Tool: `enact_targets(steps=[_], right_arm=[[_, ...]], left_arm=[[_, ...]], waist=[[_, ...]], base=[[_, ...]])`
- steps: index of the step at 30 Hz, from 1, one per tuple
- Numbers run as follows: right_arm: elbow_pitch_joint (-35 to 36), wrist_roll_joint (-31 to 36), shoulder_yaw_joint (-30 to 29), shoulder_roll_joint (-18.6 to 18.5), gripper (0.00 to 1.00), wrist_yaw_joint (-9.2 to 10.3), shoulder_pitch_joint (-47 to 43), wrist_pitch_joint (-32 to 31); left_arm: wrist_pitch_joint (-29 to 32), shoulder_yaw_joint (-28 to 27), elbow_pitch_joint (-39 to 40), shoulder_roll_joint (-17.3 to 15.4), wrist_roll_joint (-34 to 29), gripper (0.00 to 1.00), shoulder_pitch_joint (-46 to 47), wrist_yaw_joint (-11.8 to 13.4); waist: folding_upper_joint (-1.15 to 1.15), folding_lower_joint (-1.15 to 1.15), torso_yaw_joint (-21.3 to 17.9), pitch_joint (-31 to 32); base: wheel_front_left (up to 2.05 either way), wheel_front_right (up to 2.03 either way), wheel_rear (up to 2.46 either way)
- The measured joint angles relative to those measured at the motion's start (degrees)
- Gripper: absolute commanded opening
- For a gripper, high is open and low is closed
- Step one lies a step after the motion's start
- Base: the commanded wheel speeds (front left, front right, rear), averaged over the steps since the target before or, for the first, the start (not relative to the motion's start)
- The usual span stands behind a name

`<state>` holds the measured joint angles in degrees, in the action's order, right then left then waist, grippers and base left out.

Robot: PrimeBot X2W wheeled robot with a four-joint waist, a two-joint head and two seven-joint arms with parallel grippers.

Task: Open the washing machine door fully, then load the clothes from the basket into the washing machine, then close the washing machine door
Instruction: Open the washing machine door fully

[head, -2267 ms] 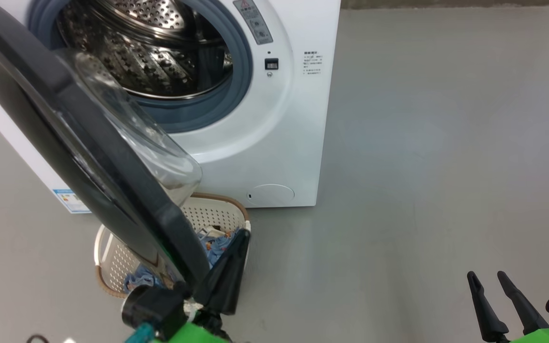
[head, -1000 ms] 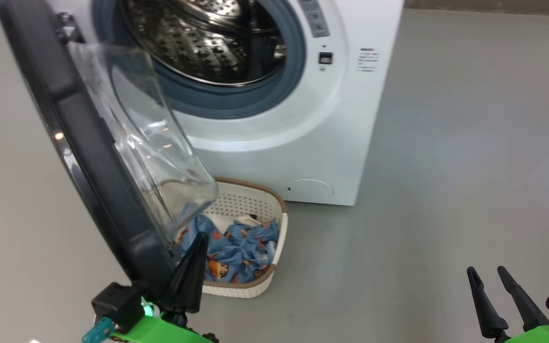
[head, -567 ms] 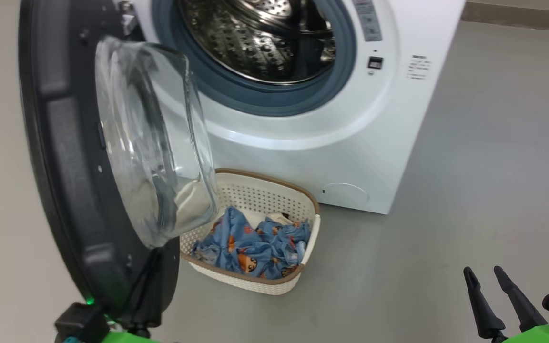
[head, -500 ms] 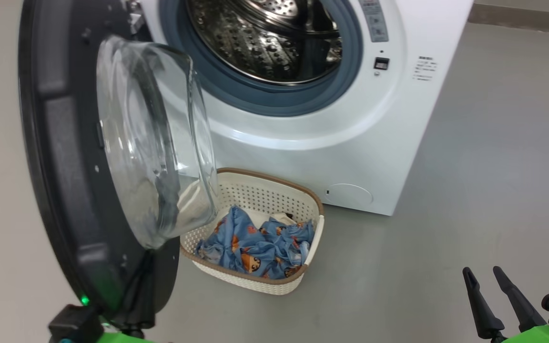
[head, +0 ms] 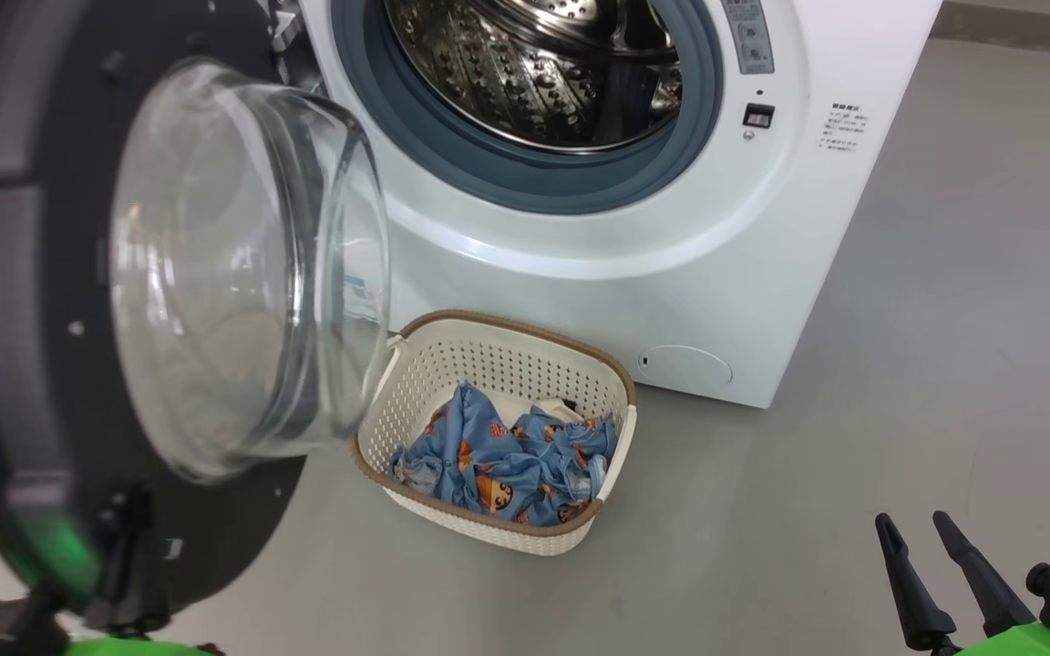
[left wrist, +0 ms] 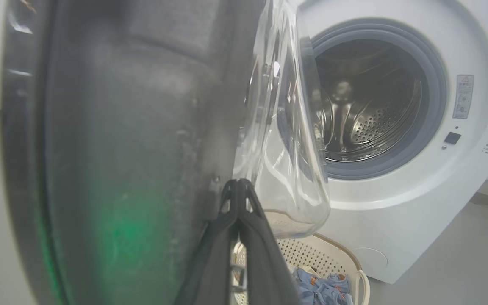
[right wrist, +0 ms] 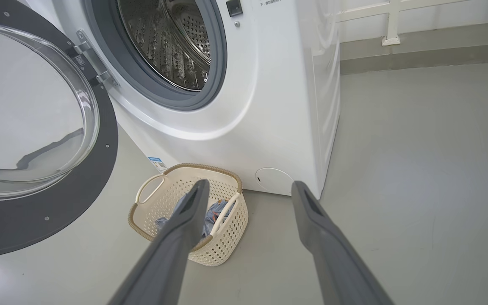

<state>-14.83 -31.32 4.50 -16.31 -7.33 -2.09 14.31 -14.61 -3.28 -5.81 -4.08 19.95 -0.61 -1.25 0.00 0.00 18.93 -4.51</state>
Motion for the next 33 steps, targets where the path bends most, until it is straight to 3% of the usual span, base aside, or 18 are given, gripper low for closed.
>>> enact_targets(steps=[12,33], right_arm=[[0.15,0.0,-0.07,-0.4,1.0,0.0,1.35,0.0],[1.46,0.47,0.52,-2.48,1.0,0.0,8.02,0.0]], left_arm=[[-0.01,-10.25,-4.61,-2.01,-1.2,0.0,6.43,-0.13],[-0.03,-29.94,-19.53,-8.62,-5.06,0.0,21.56,-3.67]], waist=[[0.0,0.0,-0.42,-2.99],[0.0,0.0,-2.19,-11.6]], base=[[0.0,0.0,0.0],[0.0,0.0,0.0]])
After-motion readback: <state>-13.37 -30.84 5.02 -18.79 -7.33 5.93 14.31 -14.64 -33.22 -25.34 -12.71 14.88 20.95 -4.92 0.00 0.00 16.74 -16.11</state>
